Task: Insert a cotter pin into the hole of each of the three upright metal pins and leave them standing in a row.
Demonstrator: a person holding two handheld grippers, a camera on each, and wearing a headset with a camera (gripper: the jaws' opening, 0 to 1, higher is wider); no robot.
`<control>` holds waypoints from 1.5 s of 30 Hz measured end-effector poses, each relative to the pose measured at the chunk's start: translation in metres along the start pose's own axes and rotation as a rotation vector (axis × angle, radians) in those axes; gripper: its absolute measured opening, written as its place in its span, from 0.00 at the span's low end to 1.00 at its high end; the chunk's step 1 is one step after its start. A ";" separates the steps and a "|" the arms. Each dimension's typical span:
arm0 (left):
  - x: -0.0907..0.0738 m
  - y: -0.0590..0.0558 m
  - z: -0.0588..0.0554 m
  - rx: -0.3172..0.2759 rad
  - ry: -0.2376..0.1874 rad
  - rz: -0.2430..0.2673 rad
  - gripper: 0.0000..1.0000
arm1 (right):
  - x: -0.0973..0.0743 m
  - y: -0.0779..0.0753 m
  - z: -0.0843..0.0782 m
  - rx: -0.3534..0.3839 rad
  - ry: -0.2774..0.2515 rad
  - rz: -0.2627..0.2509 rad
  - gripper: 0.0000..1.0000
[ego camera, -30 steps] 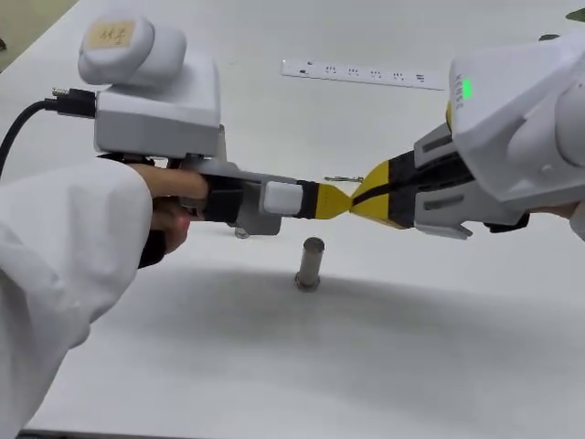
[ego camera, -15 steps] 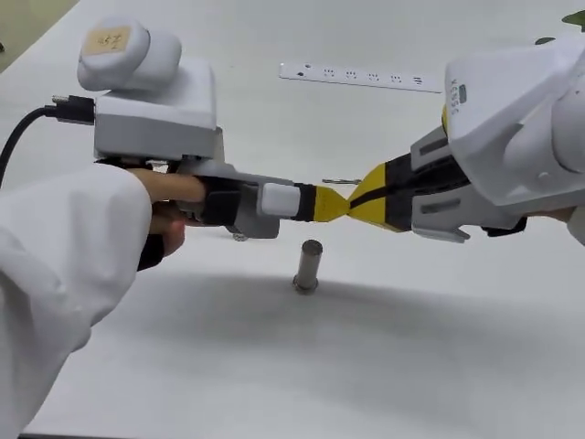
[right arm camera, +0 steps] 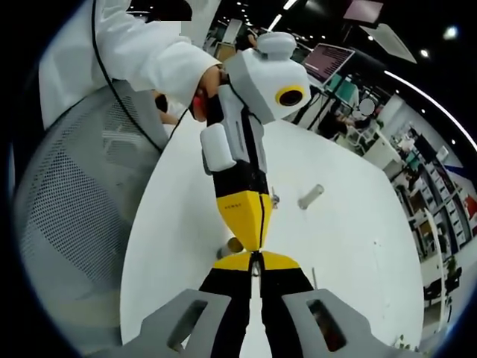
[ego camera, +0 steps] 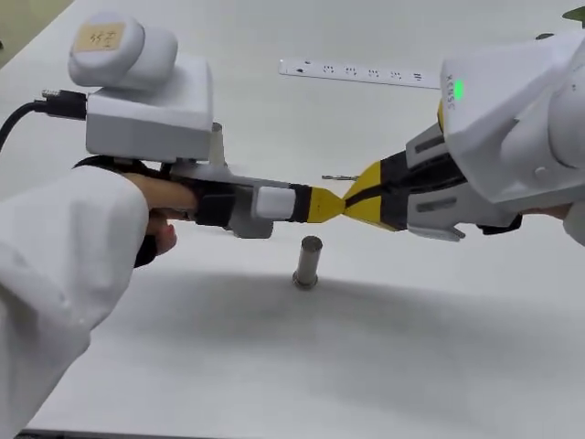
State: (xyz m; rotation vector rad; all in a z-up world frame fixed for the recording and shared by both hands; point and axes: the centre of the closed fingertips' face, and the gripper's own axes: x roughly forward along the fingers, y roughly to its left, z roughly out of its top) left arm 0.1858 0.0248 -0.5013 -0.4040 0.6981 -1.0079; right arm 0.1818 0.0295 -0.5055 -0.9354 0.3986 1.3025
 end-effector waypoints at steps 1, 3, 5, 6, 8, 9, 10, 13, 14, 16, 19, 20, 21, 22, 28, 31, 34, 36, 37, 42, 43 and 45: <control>0.000 0.000 0.000 0.000 0.001 0.001 0.00 | 0.000 0.000 0.000 0.002 -0.001 0.000 0.00; -0.001 0.004 -0.003 0.010 0.015 0.015 0.00 | 0.000 -0.002 -0.001 0.021 -0.005 -0.012 0.03; -0.002 0.005 -0.005 0.030 0.023 0.020 0.00 | 0.001 0.000 -0.006 0.043 0.015 0.003 0.11; -0.003 0.006 -0.006 0.041 0.023 0.026 0.00 | 0.002 -0.001 -0.008 0.052 0.019 0.003 0.14; -0.004 0.007 -0.007 0.054 0.027 0.032 0.00 | 0.002 0.002 -0.014 0.081 0.031 0.025 0.14; -0.005 0.007 -0.008 0.056 0.026 0.031 0.00 | 0.002 0.001 -0.016 0.090 0.027 0.021 0.14; -0.005 0.006 -0.008 0.067 0.026 0.027 0.00 | 0.003 0.003 -0.019 0.120 0.033 0.034 0.15; -0.007 0.005 -0.008 0.116 0.026 0.023 0.00 | 0.003 0.008 -0.021 0.187 0.016 0.065 0.15; -0.008 0.004 -0.009 0.135 0.028 0.021 0.00 | 0.004 0.010 -0.019 0.226 -0.004 0.079 0.14; -0.009 0.004 -0.009 0.165 0.032 0.020 0.00 | 0.004 0.012 -0.019 0.276 -0.024 0.098 0.14; -0.011 -0.001 -0.009 0.235 0.032 -0.007 0.00 | 0.003 0.015 -0.015 0.341 -0.062 0.128 0.13; -0.011 -0.003 -0.009 0.258 0.034 -0.015 0.00 | 0.003 0.016 -0.013 0.366 -0.078 0.144 0.13; -0.011 -0.004 -0.008 0.286 0.031 -0.023 0.00 | 0.002 0.017 -0.013 0.373 -0.080 0.154 0.12; -0.012 -0.005 -0.007 0.314 0.028 -0.026 0.00 | 0.001 0.017 -0.012 0.365 -0.090 0.156 0.10; -0.018 -0.019 -0.010 0.435 0.032 -0.054 0.00 | 0.001 0.026 -0.006 0.408 -0.122 0.214 0.07; -0.019 -0.021 -0.012 0.482 0.043 -0.070 0.00 | 0.002 0.030 -0.003 0.423 -0.133 0.240 0.08; -0.020 -0.026 -0.011 0.505 0.039 -0.092 0.00 | 0.003 0.032 -0.002 0.427 -0.139 0.247 0.07; -0.020 -0.027 -0.010 0.522 0.030 -0.097 0.00 | 0.004 0.032 -0.002 0.425 -0.142 0.247 0.06; -0.020 -0.028 -0.010 0.529 0.032 -0.101 0.00 | 0.004 0.032 -0.003 0.426 -0.144 0.248 0.03; -0.019 -0.031 -0.017 0.555 0.062 -0.115 0.00 | 0.003 0.035 0.002 0.427 -0.167 0.273 0.00; -0.020 -0.031 -0.017 0.559 0.064 -0.116 0.00 | 0.003 0.036 0.002 0.422 -0.166 0.277 0.00; -0.020 -0.033 -0.017 0.570 0.064 -0.123 0.00 | 0.002 0.038 0.003 0.416 -0.164 0.287 0.00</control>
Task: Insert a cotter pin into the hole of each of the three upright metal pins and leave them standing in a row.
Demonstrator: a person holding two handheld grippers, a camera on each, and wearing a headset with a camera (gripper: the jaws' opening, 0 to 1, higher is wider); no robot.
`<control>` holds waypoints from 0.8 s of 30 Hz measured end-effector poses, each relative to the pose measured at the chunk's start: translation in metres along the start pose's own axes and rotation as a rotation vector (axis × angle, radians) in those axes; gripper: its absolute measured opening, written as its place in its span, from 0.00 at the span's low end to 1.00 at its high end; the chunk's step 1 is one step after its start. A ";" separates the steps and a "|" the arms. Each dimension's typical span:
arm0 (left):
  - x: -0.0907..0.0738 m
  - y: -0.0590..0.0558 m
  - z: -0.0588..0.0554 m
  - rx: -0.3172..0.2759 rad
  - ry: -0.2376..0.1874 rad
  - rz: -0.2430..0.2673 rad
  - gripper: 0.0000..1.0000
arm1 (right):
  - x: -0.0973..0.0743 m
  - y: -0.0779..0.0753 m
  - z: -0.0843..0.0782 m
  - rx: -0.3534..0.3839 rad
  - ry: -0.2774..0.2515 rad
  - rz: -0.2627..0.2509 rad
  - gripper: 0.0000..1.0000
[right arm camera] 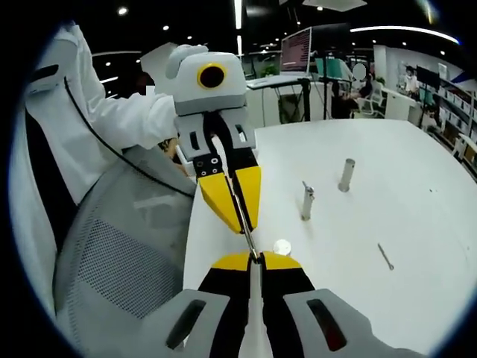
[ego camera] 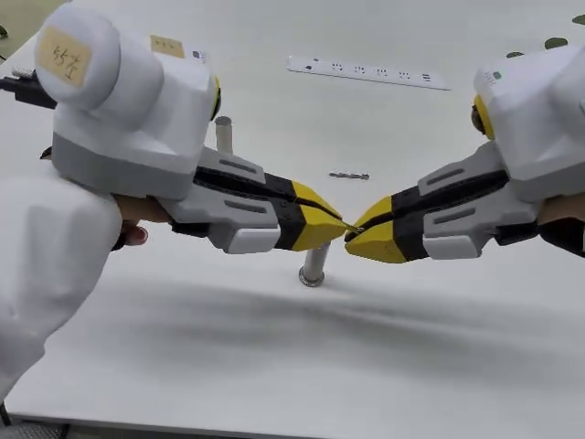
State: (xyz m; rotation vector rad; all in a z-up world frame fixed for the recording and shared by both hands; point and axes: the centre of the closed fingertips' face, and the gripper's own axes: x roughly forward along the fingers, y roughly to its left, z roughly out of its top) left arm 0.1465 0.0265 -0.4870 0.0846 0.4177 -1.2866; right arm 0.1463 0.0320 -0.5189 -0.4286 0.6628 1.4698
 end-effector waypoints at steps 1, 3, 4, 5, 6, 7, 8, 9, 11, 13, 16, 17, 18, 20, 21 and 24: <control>0.000 -0.001 0.000 0.008 0.002 -0.005 0.00 | -0.001 0.001 0.000 -0.007 0.003 0.007 0.00; -0.001 -0.001 -0.002 0.016 0.011 -0.007 0.00 | -0.001 0.001 0.000 -0.025 0.001 0.012 0.00; -0.001 -0.002 -0.002 0.017 0.013 -0.011 0.00 | -0.002 0.002 0.001 -0.020 -0.003 0.019 0.00; -0.001 -0.003 -0.003 0.022 0.016 -0.021 0.00 | -0.003 0.003 0.001 -0.008 -0.006 0.030 0.00; -0.002 -0.004 -0.003 0.030 0.015 -0.023 0.00 | -0.004 0.003 0.002 -0.003 -0.010 0.031 0.00; -0.002 -0.004 -0.003 0.041 0.015 -0.026 0.00 | -0.004 0.003 0.002 -0.007 -0.013 0.031 0.00; -0.002 -0.005 -0.002 0.043 0.016 -0.029 0.00 | -0.005 0.005 0.003 -0.013 -0.016 0.034 0.00; -0.002 -0.005 -0.002 0.045 0.017 -0.033 0.00 | -0.005 0.006 0.003 -0.022 -0.015 0.036 0.00; -0.001 -0.007 -0.002 0.043 0.018 -0.041 0.00 | -0.006 0.007 0.003 -0.031 -0.012 0.041 0.00; -0.001 -0.007 -0.001 0.048 0.018 -0.043 0.00 | -0.007 0.008 0.004 -0.027 -0.017 0.043 0.00; 0.000 -0.008 -0.001 0.055 0.026 -0.043 0.02 | -0.010 0.008 0.005 -0.027 -0.026 0.041 0.00; -0.001 -0.008 -0.002 0.054 0.029 -0.043 0.07 | -0.010 0.008 0.005 -0.038 -0.023 0.034 0.00; -0.001 -0.007 -0.002 0.056 0.031 -0.039 0.12 | -0.011 0.007 0.004 -0.044 -0.020 0.029 0.00; -0.001 -0.005 -0.004 0.066 0.040 -0.028 0.22 | -0.013 0.000 0.002 -0.058 -0.002 -0.024 0.00; -0.001 -0.004 -0.004 0.065 0.042 -0.026 0.25 | -0.014 -0.002 0.001 -0.065 0.006 -0.038 0.00; 0.001 0.005 -0.015 0.069 0.085 0.009 0.32 | -0.015 -0.011 -0.013 -0.106 0.091 -0.104 0.00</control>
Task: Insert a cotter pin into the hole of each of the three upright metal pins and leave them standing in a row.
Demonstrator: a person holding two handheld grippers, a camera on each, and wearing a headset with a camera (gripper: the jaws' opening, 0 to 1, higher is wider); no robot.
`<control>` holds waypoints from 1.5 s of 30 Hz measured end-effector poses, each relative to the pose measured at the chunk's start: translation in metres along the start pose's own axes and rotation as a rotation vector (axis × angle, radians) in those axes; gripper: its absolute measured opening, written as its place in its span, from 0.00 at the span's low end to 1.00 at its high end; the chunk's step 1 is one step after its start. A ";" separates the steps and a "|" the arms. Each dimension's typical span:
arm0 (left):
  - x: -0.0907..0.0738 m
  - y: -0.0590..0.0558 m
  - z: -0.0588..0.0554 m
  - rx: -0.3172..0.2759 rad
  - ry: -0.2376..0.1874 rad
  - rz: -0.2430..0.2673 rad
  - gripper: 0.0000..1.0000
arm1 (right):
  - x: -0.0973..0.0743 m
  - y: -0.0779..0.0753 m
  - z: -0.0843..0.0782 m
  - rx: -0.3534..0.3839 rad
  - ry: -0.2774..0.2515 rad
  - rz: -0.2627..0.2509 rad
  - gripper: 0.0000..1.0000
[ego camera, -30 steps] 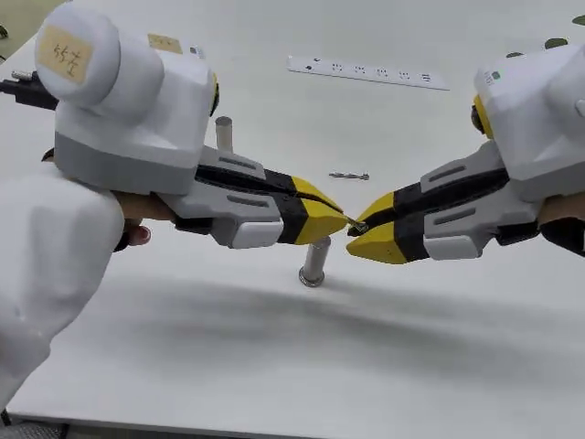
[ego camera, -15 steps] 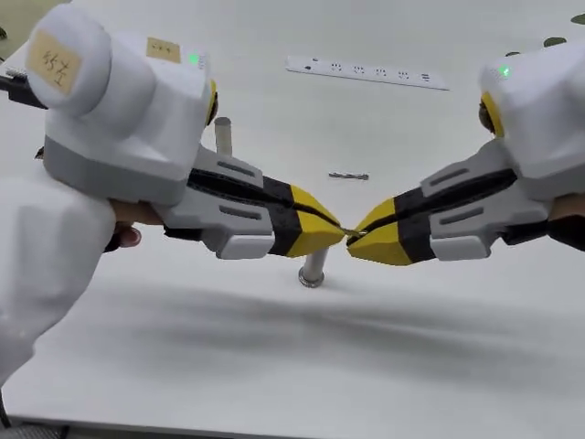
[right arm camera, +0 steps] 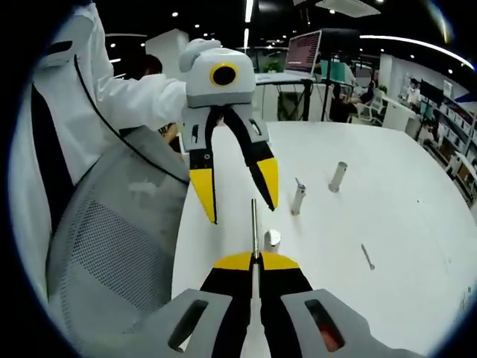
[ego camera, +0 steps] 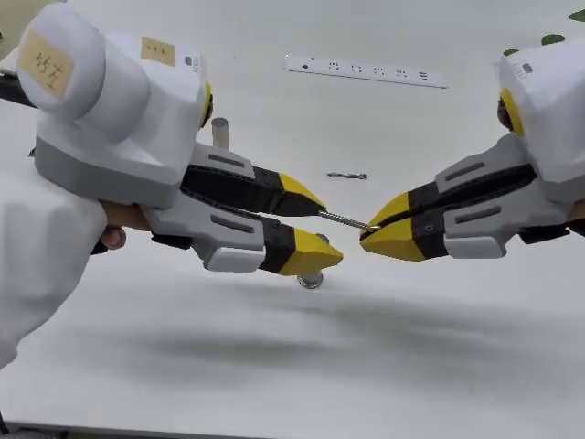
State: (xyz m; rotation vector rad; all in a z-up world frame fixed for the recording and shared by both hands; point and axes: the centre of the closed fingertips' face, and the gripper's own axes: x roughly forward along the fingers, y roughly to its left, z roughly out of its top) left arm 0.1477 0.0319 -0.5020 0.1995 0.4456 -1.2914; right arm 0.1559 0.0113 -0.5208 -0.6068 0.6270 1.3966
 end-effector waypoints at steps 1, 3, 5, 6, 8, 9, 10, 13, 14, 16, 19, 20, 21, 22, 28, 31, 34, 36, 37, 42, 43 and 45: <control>0.001 0.002 -0.004 0.006 0.019 0.011 0.33 | 0.001 -0.001 -0.004 -0.008 0.017 -0.008 0.00; 0.003 0.003 -0.007 0.007 0.034 0.022 0.36 | 0.002 -0.002 -0.008 -0.008 0.028 -0.010 0.00; 0.005 0.005 -0.010 0.003 0.041 0.028 0.37 | 0.003 -0.002 -0.013 -0.001 0.040 -0.011 0.00; 0.006 0.006 -0.011 0.000 0.040 0.028 0.37 | 0.005 -0.002 -0.017 0.002 0.054 -0.014 0.00; 0.007 0.007 -0.011 -0.001 0.040 0.028 0.36 | 0.006 -0.004 -0.022 0.001 0.068 -0.021 0.00; 0.008 0.009 -0.012 -0.007 0.038 0.028 0.34 | 0.007 -0.005 -0.026 0.000 0.082 -0.025 0.00; 0.010 0.010 -0.014 -0.012 0.042 0.027 0.33 | 0.008 -0.006 -0.029 -0.001 0.092 -0.034 0.00; 0.013 0.015 -0.019 -0.013 0.062 0.033 0.35 | 0.009 -0.008 -0.034 -0.007 0.104 -0.044 0.00; 0.014 0.017 -0.022 -0.011 0.073 0.028 0.34 | 0.011 -0.009 -0.036 -0.008 0.110 -0.048 0.00; 0.015 0.019 -0.026 -0.006 0.084 0.024 0.29 | 0.012 -0.010 -0.039 -0.006 0.121 -0.051 0.00; 0.018 0.024 -0.034 -0.012 0.106 0.017 0.25 | 0.013 -0.015 -0.044 0.004 0.125 -0.059 0.00; 0.019 0.026 -0.036 -0.008 0.113 0.016 0.24 | 0.014 -0.015 -0.045 0.011 0.127 -0.060 0.00; 0.021 0.028 -0.039 -0.001 0.124 0.016 0.23 | 0.016 -0.016 -0.047 0.015 0.131 -0.058 0.00; 0.022 0.029 -0.041 -0.001 0.128 0.013 0.23 | 0.016 -0.016 -0.048 0.016 0.132 -0.057 0.00; 0.027 0.039 -0.044 0.017 0.142 0.027 0.18 | 0.022 -0.017 -0.054 0.028 0.144 -0.046 0.00; 0.030 0.041 -0.043 0.017 0.135 0.023 0.14 | 0.023 -0.019 -0.054 0.023 0.145 -0.055 0.00; 0.031 0.041 -0.044 0.021 0.134 0.020 0.12 | 0.025 -0.020 -0.053 0.019 0.149 -0.055 0.00; 0.032 0.040 -0.045 0.021 0.133 0.014 0.10 | 0.026 -0.021 -0.052 0.017 0.151 -0.053 0.00; 0.033 0.040 -0.045 0.027 0.132 0.012 0.10 | 0.027 -0.021 -0.052 0.016 0.152 -0.051 0.00; 0.034 0.040 -0.046 0.055 0.136 0.008 0.10 | 0.029 -0.021 -0.049 0.004 0.156 -0.053 0.00; 0.034 0.041 -0.046 0.051 0.135 0.009 0.10 | 0.029 -0.021 -0.049 -0.001 0.159 -0.048 0.00; 0.034 0.038 -0.045 0.046 0.132 0.010 0.10 | 0.030 -0.021 -0.049 -0.006 0.163 -0.045 0.00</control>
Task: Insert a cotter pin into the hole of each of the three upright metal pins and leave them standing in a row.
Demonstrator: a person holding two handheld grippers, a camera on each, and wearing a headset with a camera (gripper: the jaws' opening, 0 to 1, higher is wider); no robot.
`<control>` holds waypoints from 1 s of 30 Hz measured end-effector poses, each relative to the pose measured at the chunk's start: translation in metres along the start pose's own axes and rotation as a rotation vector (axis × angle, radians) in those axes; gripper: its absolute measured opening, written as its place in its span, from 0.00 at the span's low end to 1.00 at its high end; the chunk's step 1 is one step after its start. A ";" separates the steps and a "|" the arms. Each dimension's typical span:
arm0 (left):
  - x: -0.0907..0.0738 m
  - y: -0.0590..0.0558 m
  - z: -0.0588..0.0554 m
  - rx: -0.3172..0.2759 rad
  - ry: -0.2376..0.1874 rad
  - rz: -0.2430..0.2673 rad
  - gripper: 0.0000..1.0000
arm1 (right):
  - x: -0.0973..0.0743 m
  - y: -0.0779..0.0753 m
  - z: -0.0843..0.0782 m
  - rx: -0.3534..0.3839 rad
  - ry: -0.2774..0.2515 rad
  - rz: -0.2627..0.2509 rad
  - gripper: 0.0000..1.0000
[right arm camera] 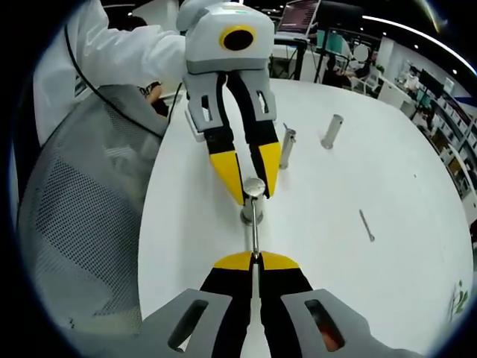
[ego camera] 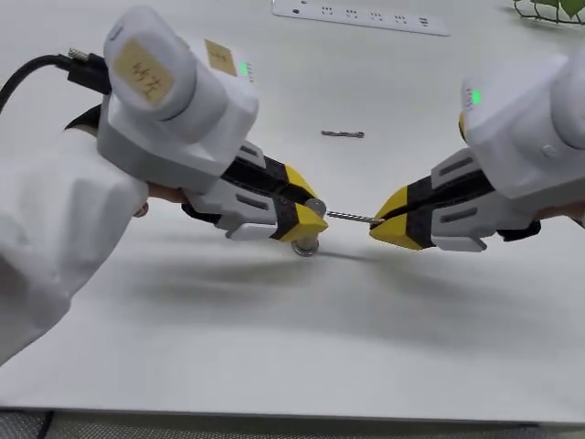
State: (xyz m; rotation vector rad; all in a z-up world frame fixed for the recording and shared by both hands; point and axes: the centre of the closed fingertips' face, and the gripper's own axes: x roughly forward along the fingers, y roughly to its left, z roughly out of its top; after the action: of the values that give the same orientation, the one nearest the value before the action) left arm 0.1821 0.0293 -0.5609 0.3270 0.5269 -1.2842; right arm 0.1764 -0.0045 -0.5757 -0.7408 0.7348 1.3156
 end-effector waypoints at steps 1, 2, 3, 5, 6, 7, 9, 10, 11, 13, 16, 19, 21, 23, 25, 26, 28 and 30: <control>0.000 0.000 0.000 -0.001 0.000 0.000 0.10 | 0.000 0.001 0.000 -0.002 0.005 0.005 0.00; 0.000 0.001 0.000 -0.008 -0.001 -0.001 0.10 | 0.000 0.001 0.000 -0.007 0.007 0.006 0.00; 0.000 0.001 0.000 -0.013 -0.002 -0.002 0.10 | 0.000 -0.001 0.000 -0.015 0.010 -0.002 0.00; 0.000 0.000 0.000 -0.005 0.002 -0.004 0.10 | 0.000 0.000 0.003 -0.010 0.003 0.003 0.00; 0.000 0.001 0.000 -0.004 0.004 -0.003 0.10 | 0.000 0.000 0.004 -0.012 0.000 0.002 0.00; 0.000 0.001 0.000 -0.005 0.004 -0.003 0.10 | 0.000 -0.001 0.006 -0.017 0.001 0.002 0.00; 0.001 0.001 0.000 -0.007 0.003 -0.001 0.10 | 0.002 -0.001 0.007 -0.021 0.001 0.002 0.00; 0.001 0.001 0.000 -0.007 0.003 0.000 0.10 | 0.003 -0.002 0.008 -0.022 0.000 0.001 0.00; 0.001 0.001 0.000 -0.005 0.003 0.000 0.10 | 0.004 -0.002 0.009 -0.023 -0.002 0.004 0.00; 0.000 0.001 0.000 -0.005 0.004 -0.001 0.10 | 0.007 -0.002 0.012 -0.027 -0.005 0.005 0.00; 0.001 -0.001 0.001 -0.012 0.005 -0.001 0.10 | 0.010 -0.001 0.014 -0.030 -0.005 0.007 0.00; 0.001 -0.001 0.002 -0.012 0.008 -0.002 0.10 | 0.013 0.001 0.020 -0.029 -0.021 0.013 0.00; 0.001 -0.001 0.002 -0.008 0.011 -0.002 0.10 | 0.015 0.001 0.023 -0.033 -0.024 0.015 0.00; 0.001 -0.001 0.002 -0.009 0.012 -0.003 0.10 | 0.018 0.002 0.027 -0.039 -0.028 0.022 0.00; 0.001 -0.001 0.001 -0.006 0.013 -0.004 0.10 | 0.020 0.002 0.030 -0.046 -0.029 0.027 0.00; 0.001 -0.001 0.002 -0.005 0.014 -0.004 0.10 | 0.020 0.003 0.031 -0.050 -0.030 0.030 0.00; 0.001 -0.001 0.001 -0.005 0.015 -0.006 0.10 | 0.022 0.002 0.032 -0.059 -0.030 0.034 0.00; 0.000 -0.001 0.001 -0.006 0.017 -0.007 0.10 | 0.023 0.002 0.032 -0.070 -0.030 0.041 0.00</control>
State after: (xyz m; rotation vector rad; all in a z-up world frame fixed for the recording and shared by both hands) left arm 0.1817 0.0280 -0.5600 0.3315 0.5470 -1.2875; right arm 0.1784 0.0351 -0.5760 -0.7638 0.6856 1.3925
